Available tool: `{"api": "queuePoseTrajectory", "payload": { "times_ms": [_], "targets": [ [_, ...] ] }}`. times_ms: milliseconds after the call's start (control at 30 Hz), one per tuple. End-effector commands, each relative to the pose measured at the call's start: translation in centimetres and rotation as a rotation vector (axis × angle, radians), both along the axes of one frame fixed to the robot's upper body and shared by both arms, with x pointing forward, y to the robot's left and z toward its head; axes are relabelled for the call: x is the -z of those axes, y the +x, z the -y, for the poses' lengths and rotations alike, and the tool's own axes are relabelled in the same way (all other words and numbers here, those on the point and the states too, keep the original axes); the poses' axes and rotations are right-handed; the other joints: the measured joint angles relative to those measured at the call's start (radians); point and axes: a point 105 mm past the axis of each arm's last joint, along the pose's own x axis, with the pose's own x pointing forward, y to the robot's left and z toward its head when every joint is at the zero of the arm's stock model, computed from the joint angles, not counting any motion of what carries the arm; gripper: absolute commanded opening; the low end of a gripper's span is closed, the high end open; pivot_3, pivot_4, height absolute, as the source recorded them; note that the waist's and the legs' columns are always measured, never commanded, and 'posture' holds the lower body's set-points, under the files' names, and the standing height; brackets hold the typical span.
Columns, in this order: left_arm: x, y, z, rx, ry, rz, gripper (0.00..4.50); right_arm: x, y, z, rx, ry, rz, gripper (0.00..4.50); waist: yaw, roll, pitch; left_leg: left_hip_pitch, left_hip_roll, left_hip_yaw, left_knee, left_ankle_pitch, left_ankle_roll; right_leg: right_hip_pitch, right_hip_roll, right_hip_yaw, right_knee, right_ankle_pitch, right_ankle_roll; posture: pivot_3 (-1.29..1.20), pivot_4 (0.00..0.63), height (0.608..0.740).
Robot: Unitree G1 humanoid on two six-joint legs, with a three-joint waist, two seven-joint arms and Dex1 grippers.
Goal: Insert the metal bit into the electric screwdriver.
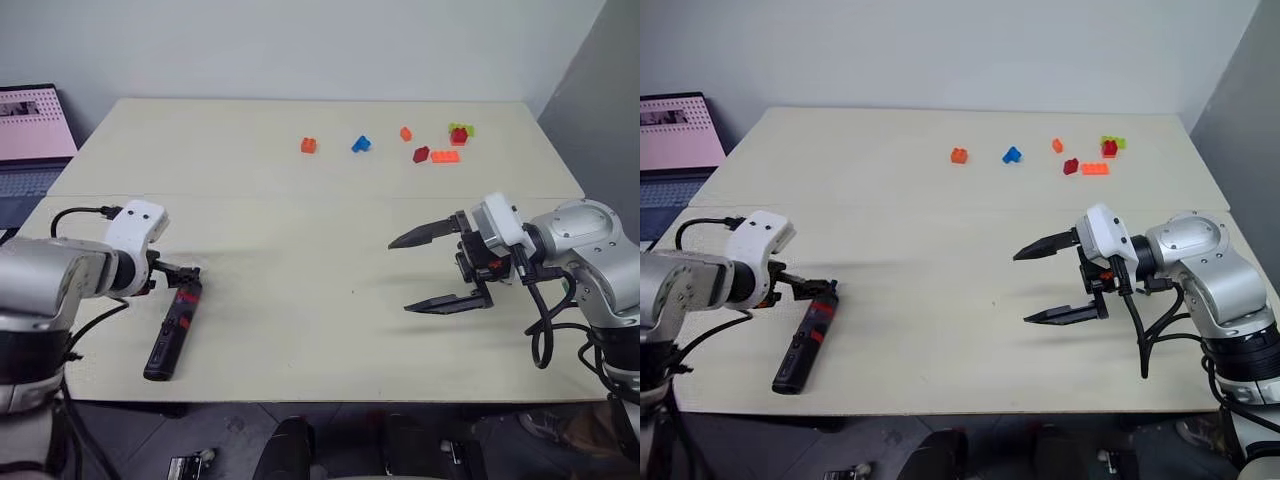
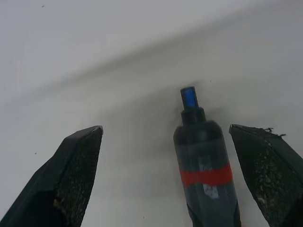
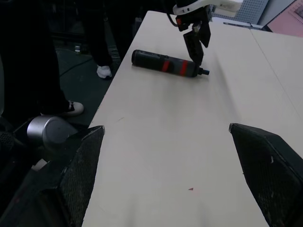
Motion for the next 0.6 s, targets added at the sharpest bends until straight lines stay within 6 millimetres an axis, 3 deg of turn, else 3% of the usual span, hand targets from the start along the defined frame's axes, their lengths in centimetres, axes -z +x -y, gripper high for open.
{"api": "queuePoseTrajectory", "payload": {
  "times_ms": [33, 300, 600],
  "targets": [
    [-0.4, -0.1, -1.2, -0.106, 0.029, -0.006, 4.50, -0.7, -0.7, -0.1, -0.039, -0.009, 0.032, 4.46, -0.002, 0.000, 0.000, -0.001, 0.000, 0.000, 0.000, 0.000, 0.000, -0.001, 0.000, 0.000, 0.000, 0.000, 0.000, 0.00, 0.150, 0.740],
    [1.9, -0.4, 0.4, -0.073, -0.043, -0.048, 4.50, -1.1, -1.4, -0.5, -0.069, 0.000, 0.024, 4.46, -0.006, 0.000, 0.000, -0.008, 0.000, 0.001, 0.000, 0.005, -0.009, -0.010, 0.000, 0.002, 0.002, 0.000, 0.000, 0.00, 0.150, 0.740],
    [2.9, -0.8, 0.2, -0.101, -0.062, -0.081, 4.50, -2.2, -2.1, -1.2, -0.090, 0.054, 0.006, 4.46, -0.003, -0.002, -0.001, -0.008, 0.000, 0.000, 0.000, 0.005, -0.008, -0.009, -0.001, 0.001, 0.002, 0.000, 0.000, 0.00, 0.150, 0.740]
  ]
}}
